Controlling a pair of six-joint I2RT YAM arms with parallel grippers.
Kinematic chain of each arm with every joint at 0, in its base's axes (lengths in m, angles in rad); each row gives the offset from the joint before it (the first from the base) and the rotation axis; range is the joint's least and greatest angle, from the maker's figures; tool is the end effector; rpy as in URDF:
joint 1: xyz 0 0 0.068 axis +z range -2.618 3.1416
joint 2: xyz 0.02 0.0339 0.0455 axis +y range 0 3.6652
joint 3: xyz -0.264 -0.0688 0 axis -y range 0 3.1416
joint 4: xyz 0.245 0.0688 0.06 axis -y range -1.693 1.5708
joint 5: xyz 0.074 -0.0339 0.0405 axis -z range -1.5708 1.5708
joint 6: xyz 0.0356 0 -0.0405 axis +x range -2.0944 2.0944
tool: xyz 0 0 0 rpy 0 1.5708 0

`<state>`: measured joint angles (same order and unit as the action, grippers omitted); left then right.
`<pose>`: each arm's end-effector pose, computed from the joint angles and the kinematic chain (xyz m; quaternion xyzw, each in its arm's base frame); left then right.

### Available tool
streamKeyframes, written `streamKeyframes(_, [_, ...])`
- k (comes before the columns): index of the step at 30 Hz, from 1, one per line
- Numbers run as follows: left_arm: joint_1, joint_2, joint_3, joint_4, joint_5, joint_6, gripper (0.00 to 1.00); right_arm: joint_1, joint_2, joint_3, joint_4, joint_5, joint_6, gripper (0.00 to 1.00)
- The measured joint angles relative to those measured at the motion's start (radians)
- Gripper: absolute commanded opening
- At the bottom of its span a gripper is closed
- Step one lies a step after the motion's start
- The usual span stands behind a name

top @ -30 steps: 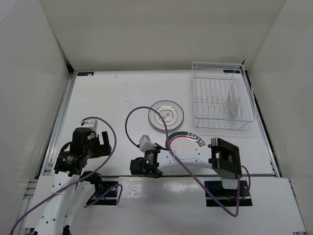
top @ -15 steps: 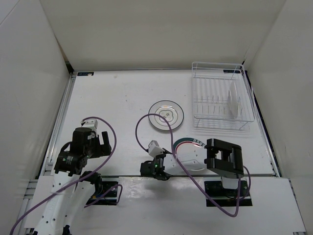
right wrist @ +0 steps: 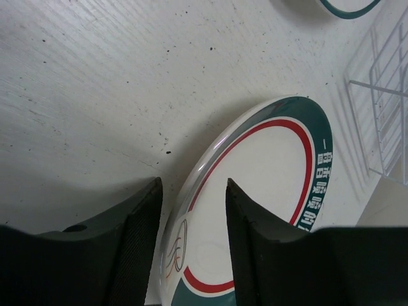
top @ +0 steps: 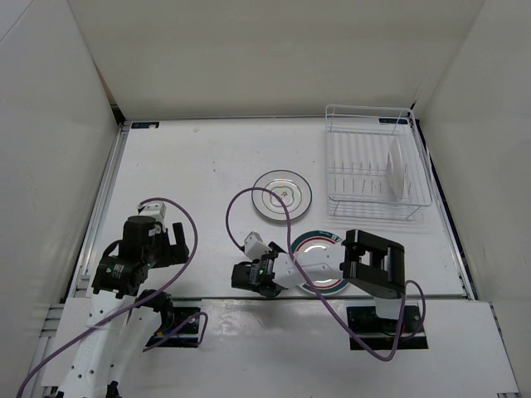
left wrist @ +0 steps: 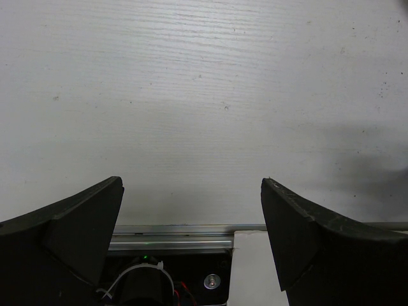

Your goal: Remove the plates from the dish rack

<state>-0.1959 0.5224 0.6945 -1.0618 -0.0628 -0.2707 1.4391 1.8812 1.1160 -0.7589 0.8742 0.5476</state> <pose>0.0900 -0.0156 0.2612 -0.0457 0.9411 -0.0484 0.3316 0.0695 0.3170 0.1417 -0.3816 0.8215 -0.2133 0.3661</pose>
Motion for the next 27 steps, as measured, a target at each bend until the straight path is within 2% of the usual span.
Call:
streamKeyframes(4, [0.000, 0.000, 0.000, 0.000, 0.000, 0.000, 1.00, -0.013, -0.063, -0.005, 0.011, -0.066, -0.058, 0.59])
streamKeyframes(7, [0.000, 0.000, 0.000, 0.000, 0.000, 0.000, 1.00, -0.027, -0.175, -0.015, 0.023, -0.140, -0.120, 0.77])
streamKeyframes(8, [0.000, 0.000, 0.000, 0.000, 0.000, 0.000, 1.00, -0.034, -0.217, -0.015, 0.024, -0.164, -0.139, 0.86])
streamKeyframes(9, [0.000, 0.000, 0.000, 0.000, 0.000, 0.000, 1.00, -0.040, -0.268, -0.015, 0.023, -0.182, -0.158, 0.90])
streamKeyframes(13, [0.000, -0.003, 0.000, 0.000, 0.001, 0.000, 1.00, -0.120, -0.500, -0.004, 0.005, -0.231, -0.246, 0.90])
streamKeyframes(17, [0.000, -0.006, 0.000, 0.000, 0.002, 0.000, 1.00, -0.362, -0.698, 0.035, -0.010, -0.272, -0.326, 0.90])
streamKeyframes(20, [0.000, -0.008, 0.000, 0.000, 0.003, 0.000, 1.00, -0.595, -0.762, 0.100, -0.029, -0.322, -0.360, 0.90])
streamKeyframes(23, [0.000, -0.009, 0.000, 0.000, 0.005, 0.000, 1.00, -0.827, -0.743, 0.195, -0.039, -0.405, -0.372, 0.90])
streamKeyframes(25, [0.000, -0.009, 0.000, 0.001, 0.008, 0.000, 1.00, -0.985, -0.687, 0.266, -0.047, -0.500, -0.366, 0.82])
streamKeyframes(27, [0.000, -0.010, 0.000, 0.000, 0.010, 0.000, 1.00, -1.135, -0.597, 0.349, -0.062, -0.578, -0.338, 0.79])
